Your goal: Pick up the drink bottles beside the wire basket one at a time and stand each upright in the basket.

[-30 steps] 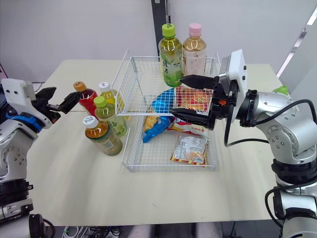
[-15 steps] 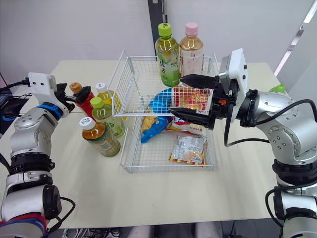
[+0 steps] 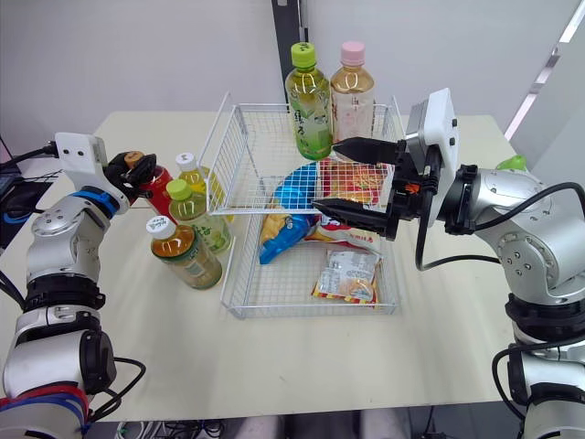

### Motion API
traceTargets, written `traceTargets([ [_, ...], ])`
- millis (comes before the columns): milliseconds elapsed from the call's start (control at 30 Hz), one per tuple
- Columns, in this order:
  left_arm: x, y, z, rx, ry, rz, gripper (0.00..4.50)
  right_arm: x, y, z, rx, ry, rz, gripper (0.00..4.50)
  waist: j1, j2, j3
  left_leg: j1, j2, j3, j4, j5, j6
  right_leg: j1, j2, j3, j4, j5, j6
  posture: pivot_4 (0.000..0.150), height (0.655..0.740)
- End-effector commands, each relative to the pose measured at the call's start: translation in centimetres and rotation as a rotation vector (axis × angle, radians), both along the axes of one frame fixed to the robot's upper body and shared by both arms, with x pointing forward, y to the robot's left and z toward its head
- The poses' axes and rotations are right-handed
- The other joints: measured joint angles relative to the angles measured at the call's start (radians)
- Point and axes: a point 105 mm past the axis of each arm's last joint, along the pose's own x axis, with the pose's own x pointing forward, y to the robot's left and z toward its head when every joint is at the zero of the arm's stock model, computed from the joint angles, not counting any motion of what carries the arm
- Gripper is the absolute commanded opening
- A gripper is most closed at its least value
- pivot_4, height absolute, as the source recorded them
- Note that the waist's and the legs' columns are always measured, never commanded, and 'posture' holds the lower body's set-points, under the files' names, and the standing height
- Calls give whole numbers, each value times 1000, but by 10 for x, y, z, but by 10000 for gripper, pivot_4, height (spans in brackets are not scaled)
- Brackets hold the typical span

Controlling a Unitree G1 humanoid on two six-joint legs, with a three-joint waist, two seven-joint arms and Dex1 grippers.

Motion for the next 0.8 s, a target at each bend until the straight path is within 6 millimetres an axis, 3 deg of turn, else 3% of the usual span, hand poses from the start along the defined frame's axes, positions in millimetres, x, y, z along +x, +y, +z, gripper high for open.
traceTargets([
  [33,-3,6,8,1,-32,16,13758,-7,-2,12,6,-62,4,45000,0,0,0,0,0,0,0,0,0,0,0,0,0,0,0,1500,7400],
  [200,-11,16,18,-11,-58,14,13758,-8,-2,12,5,-62,7,45000,0,0,0,0,0,0,0,0,0,0,0,0,0,0,0,1500,7400],
  [333,-27,20,54,41,-98,-53,13757,-8,-3,12,4,-62,1,45000,-5,0,0,0,1,1,0,0,0,-1,0,1,0,0,0,1500,7400],
  [433,-46,21,102,99,-143,-124,13757,-8,-4,12,4,-62,1,45000,-5,-2,1,-4,1,1,0,0,0,-6,1,1,1,0,0,1500,7400],
  [533,-61,13,136,142,-147,-216,13757,-8,-3,13,12,-58,8,45000,-2,-2,1,-11,1,1,1,0,0,-14,1,1,2,2,-1,1500,7400],
  [733,-83,-21,199,198,-142,-446,13757,-8,-5,21,41,-54,20,45000,6,-2,1,-11,-1,3,1,0,0,-13,1,2,0,2,1,1500,7400],
  [800,-91,-41,232,149,-208,-553,13757,-7,-6,23,45,-62,13,45000,6,-3,1,-11,0,3,2,0,0,-13,1,1,1,2,1,1500,7400],
])
